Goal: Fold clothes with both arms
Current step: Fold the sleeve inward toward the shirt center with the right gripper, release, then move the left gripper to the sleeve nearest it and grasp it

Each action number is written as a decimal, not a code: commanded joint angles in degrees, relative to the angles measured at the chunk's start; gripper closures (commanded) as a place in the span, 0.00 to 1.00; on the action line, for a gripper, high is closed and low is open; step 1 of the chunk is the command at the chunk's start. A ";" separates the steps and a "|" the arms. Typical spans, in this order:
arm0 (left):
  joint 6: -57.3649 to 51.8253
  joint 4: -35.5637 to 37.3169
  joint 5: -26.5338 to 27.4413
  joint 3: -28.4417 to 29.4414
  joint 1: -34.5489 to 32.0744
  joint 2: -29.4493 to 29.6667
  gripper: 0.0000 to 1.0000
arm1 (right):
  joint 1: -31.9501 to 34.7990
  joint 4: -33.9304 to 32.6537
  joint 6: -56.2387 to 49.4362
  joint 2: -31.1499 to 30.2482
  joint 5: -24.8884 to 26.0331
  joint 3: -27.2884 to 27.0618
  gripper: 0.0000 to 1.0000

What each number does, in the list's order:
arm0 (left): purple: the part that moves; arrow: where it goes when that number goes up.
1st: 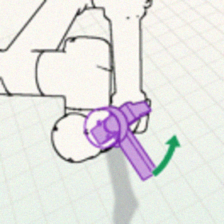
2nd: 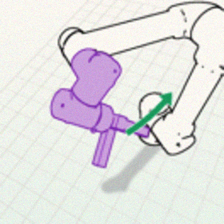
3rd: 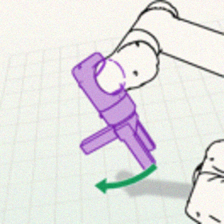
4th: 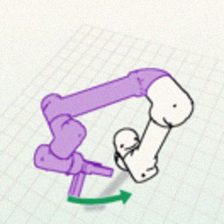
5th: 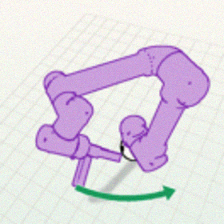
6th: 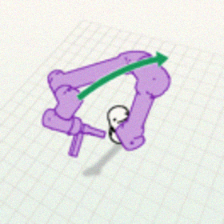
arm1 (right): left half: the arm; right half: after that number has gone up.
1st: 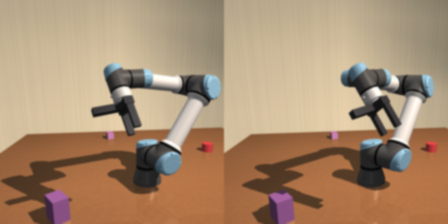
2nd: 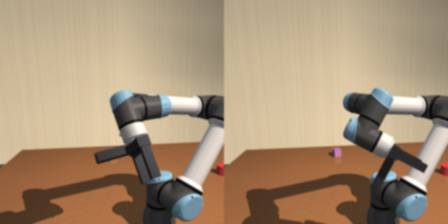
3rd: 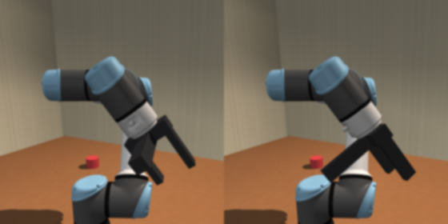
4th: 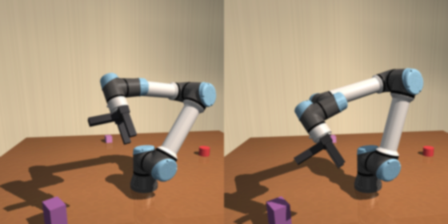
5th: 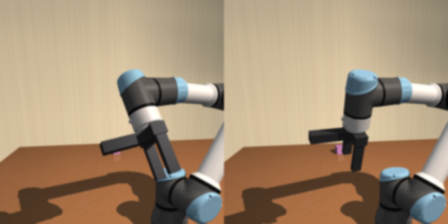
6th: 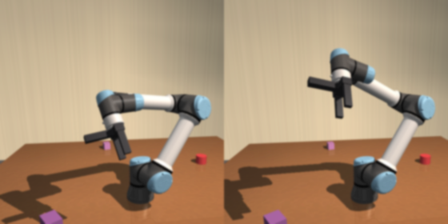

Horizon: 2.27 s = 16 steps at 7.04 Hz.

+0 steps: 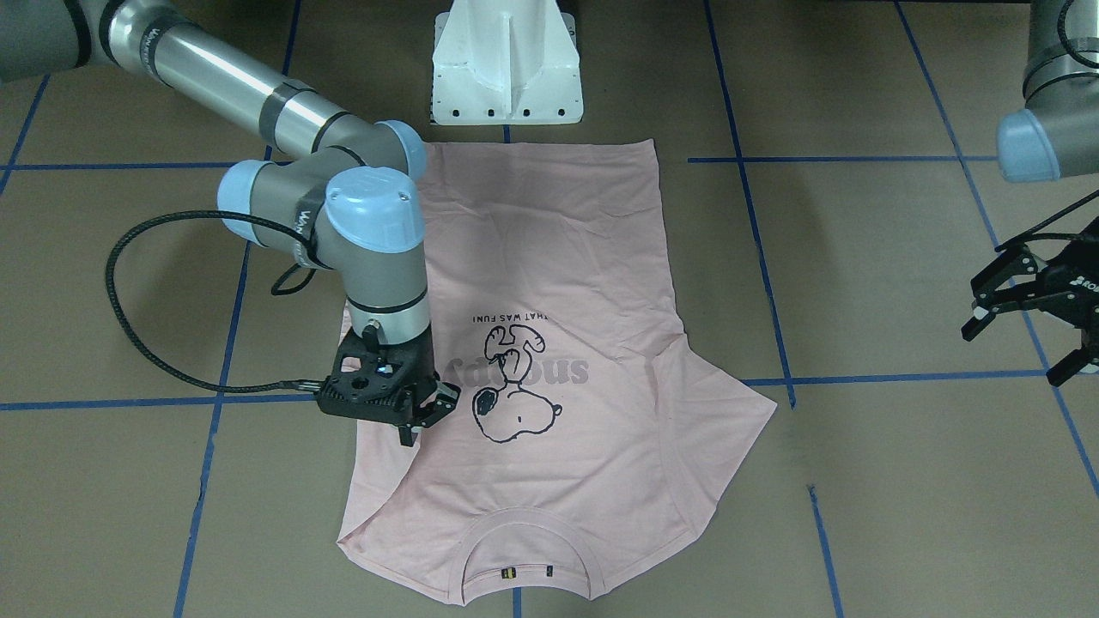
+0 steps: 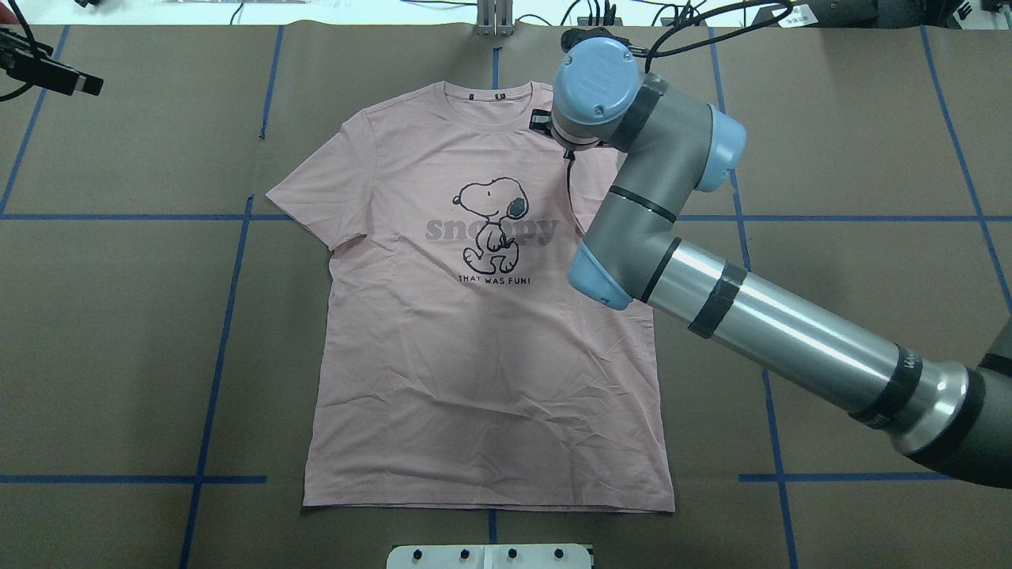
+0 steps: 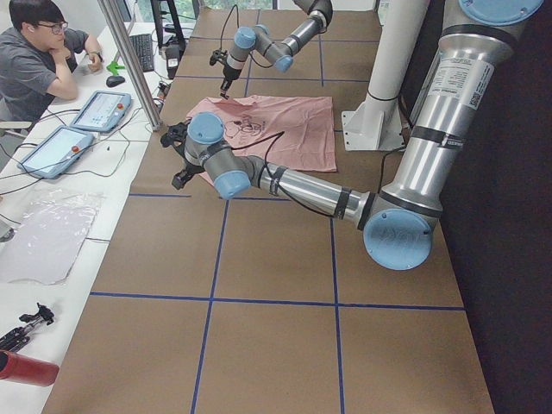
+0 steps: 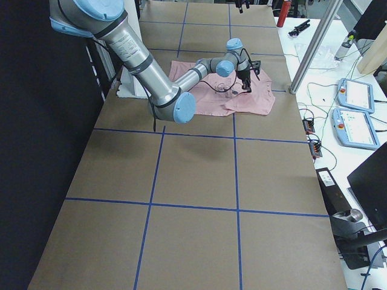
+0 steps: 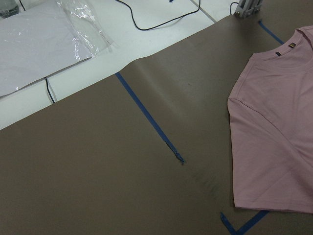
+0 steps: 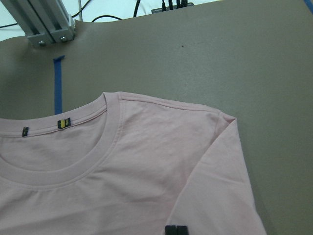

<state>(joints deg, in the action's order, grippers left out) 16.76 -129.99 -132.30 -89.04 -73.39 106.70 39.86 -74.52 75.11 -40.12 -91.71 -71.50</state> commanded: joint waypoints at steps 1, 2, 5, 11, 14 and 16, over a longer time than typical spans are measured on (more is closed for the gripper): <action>0.02 0.00 -0.06 0.01 0.00 0.00 0.00 | -1.28 0.08 0.48 1.36 1.89 1.71 0.38; 0.20 0.00 0.03 0.01 0.09 0.00 0.00 | -1.37 0.16 0.22 1.54 2.32 1.80 0.00; 9.46 0.09 6.39 -0.07 5.59 0.26 0.00 | 4.67 -0.19 -9.66 1.28 -10.18 1.37 0.00; 42.43 -0.09 30.92 3.08 27.03 3.25 0.31 | 18.50 12.11 -32.22 -21.75 -29.31 -12.88 0.00; 44.58 -0.18 32.46 7.90 28.74 5.96 0.43 | 18.50 12.29 -31.87 -21.93 -29.22 -12.96 0.00; 44.41 -1.05 32.46 10.55 28.83 7.29 0.45 | 18.50 12.29 -31.86 -22.01 -29.05 -12.88 0.00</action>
<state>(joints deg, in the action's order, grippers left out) 61.21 -130.40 -99.90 -80.18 -44.63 113.19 58.36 -62.24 43.23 -62.05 -120.86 -84.41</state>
